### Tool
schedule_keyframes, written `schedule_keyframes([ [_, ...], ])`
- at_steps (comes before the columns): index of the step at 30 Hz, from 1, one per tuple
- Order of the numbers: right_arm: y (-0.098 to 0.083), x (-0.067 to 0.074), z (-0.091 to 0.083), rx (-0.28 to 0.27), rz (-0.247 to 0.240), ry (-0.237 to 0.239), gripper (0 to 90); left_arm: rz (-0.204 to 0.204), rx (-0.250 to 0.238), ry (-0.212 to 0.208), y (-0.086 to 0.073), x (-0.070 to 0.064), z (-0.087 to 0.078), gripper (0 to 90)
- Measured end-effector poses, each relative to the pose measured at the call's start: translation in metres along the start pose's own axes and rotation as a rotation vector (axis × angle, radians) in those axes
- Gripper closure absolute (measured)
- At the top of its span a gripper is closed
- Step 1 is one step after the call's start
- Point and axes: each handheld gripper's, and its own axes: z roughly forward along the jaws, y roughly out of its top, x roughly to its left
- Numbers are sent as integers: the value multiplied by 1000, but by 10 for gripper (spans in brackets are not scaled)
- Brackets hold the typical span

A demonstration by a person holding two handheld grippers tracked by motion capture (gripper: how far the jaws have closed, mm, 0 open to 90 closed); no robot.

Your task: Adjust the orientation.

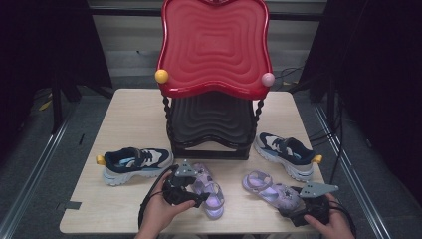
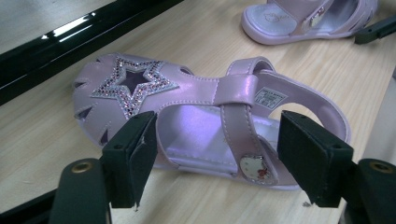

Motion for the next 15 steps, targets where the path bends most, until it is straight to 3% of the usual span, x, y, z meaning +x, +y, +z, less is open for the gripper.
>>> schedule_keyframes([
  [3, 0, 0, 0, 0, 0, 0, 107, -2, 12, -11, 0, 0, 2, 386],
  [4, 0, 0, 0, 0, -1, 0, 107, -9, 15, -51, 1, 0, 2, 451],
  [5, 0, 0, 0, 0, -1, 0, 107, -3, 21, -62, 1, 0, 1, 525],
  [7, 0, 0, 0, 0, -1, 0, 107, 21, 42, -73, 3, 0, -1, 589],
  [10, 0, 0, 0, 0, -1, 0, 107, 54, 62, -38, 3, 2, -5, 703],
  [15, 0, 0, 0, -1, -2, 0, 107, 66, 69, -7, 1, 10, -10, 767],
])
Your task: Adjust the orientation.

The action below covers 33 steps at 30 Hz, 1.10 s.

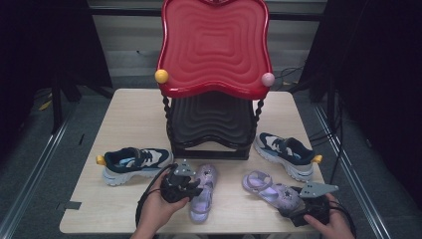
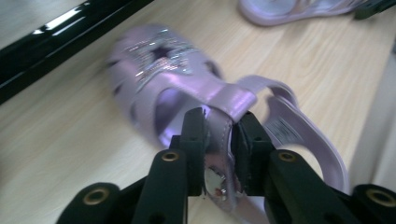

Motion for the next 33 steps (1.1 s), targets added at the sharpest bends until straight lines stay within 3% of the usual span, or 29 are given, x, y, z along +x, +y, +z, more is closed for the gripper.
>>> schedule_keyframes([
  [1, 0, 0, 0, 0, 0, 0, 107, 5, -10, 24, 0, 2, -1, 773],
  [8, 0, 0, 0, 1, -1, -1, 107, 59, -15, 62, 1, 4, -4, 801],
  [13, 0, 0, 0, 1, -1, -1, 107, 61, -15, 76, -4, 12, -7, 813],
  [22, 0, 0, 0, 1, -1, -1, 107, -14, -25, 73, -12, 11, -6, 707],
  [29, 0, 0, 0, 1, 0, -2, 107, -31, -61, 90, -18, 13, -10, 613],
  [33, 0, 0, 0, 0, -2, -2, 107, -38, -68, 87, -21, 12, -9, 608],
])
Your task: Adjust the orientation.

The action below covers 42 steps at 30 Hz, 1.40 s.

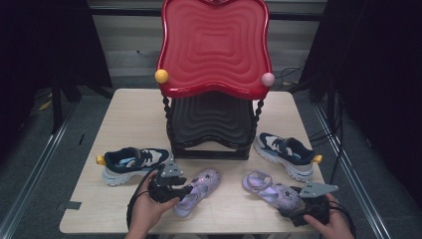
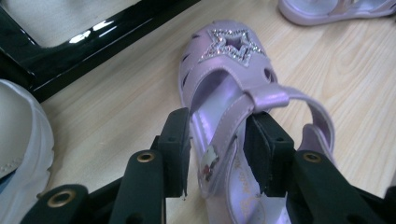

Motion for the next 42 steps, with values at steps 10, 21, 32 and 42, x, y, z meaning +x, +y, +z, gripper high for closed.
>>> schedule_keyframes([
  [10, 0, 0, 0, -1, 1, -1, 107, -7, -56, -10, -7, -2, 7, 544],
  [21, 0, 0, 0, 0, 6, -1, 106, -15, -156, 12, -15, -2, 11, 569],
  [32, 0, 1, 0, 0, 9, -2, 107, -49, -197, 5, -22, 1, 13, 639],
  [42, 0, 1, 0, 0, 10, -2, 107, -24, -214, 2, -24, 1, 16, 769],
])
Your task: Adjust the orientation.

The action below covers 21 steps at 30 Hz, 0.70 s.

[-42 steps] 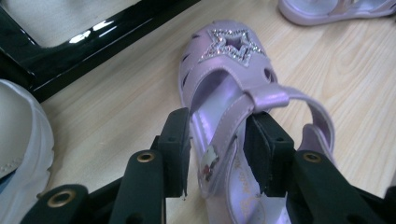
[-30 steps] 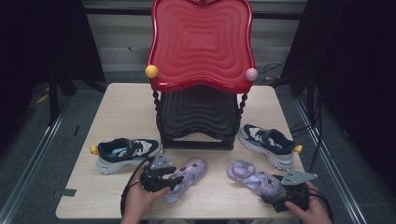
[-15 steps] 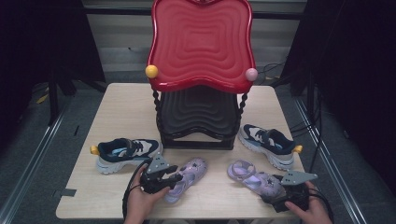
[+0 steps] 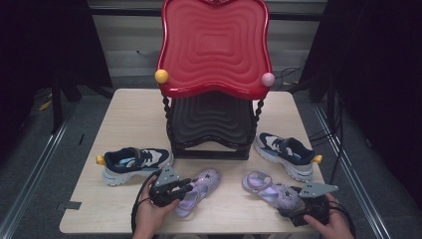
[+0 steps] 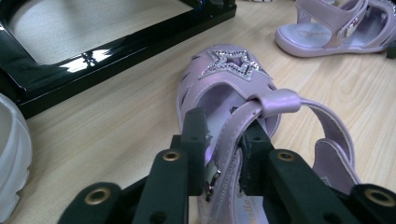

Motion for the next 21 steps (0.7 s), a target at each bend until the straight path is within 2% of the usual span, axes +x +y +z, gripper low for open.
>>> schedule_keyframes([
  [3, 0, 0, 0, -1, -2, 0, 106, 6, -11, 1, 0, 1, -1, 791],
  [4, 0, 0, 0, 0, -1, 0, 107, 28, -15, 8, 1, 0, -1, 800],
  [7, 0, 0, 0, -1, 0, -1, 107, 37, -26, 2, 1, -1, -1, 810],
  [10, 0, 0, 0, 0, 1, 0, 107, 73, -43, 20, 5, -3, -4, 814],
  [13, 0, 0, 0, -1, -2, 0, 107, 76, -62, 24, 6, -4, -6, 818],
  [16, 0, 0, 0, -1, -2, 0, 107, 115, -68, 49, 8, -6, -8, 818],
  [21, 0, 0, 0, -1, -2, 0, 106, 112, -89, 51, 11, -6, -9, 819],
])
